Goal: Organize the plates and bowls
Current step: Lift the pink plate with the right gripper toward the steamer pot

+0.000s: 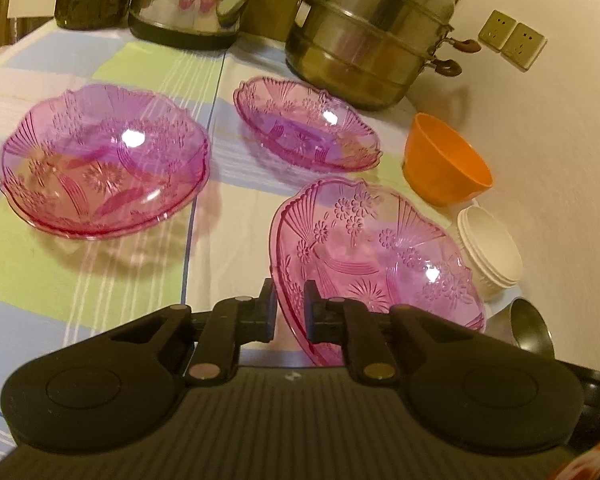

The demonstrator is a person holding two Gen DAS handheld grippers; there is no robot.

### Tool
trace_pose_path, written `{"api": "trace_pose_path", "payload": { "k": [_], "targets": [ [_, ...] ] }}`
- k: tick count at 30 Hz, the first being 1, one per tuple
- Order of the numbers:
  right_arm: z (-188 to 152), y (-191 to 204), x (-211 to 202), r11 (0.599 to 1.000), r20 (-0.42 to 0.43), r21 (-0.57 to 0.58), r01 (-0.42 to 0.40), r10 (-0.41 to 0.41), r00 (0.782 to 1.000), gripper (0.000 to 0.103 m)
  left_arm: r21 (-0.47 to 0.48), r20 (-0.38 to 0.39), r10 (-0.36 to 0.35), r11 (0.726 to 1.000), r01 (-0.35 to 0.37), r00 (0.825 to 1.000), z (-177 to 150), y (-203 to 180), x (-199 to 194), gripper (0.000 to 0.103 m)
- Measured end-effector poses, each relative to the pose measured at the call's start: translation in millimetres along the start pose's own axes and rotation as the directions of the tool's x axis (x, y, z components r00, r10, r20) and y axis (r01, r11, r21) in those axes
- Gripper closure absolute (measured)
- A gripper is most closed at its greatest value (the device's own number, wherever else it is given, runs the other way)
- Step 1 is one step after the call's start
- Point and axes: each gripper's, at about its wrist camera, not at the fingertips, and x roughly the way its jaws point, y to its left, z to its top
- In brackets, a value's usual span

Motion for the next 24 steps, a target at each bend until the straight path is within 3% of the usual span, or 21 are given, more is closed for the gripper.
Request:
{"api": "trace_pose_path", "payload": {
  "k": [6, 12, 17, 24],
  "targets": [
    [16.4, 13.6, -14.6, 1.000, 0.046, -0.015, -0.027, 0.028, 0.999, 0.086, 0.000, 0.052, -0.007, 1.000, 0.007, 0.999, 17.5, -4.9, -18.2, 0.091],
    [49.7, 31.0, -13.7, 0.997, 0.093, -0.058, -0.045, 0.050, 0.994, 0.086, 0.008, 0.082, -0.016, 1.000, 0.015, 0.997, 52.4, -8.7, -12.7, 0.091],
    [84.6, 49.3, 10.7, 0.994, 0.105, -0.095, -0.053, 0.063, 0.992, 0.086, 0.012, 0.101, -0.012, 1.000, 0.011, 0.995, 86.5, -6.1, 7.6, 0.091],
    [117.2, 67.4, 66.3, 0.994, 0.048, -0.088, -0.069, 0.073, 0.996, 0.086, -0.011, 0.094, 0.025, 1.000, -0.024, 0.995, 126.4, 12.6, 50.0, 0.091]
  ]
}}
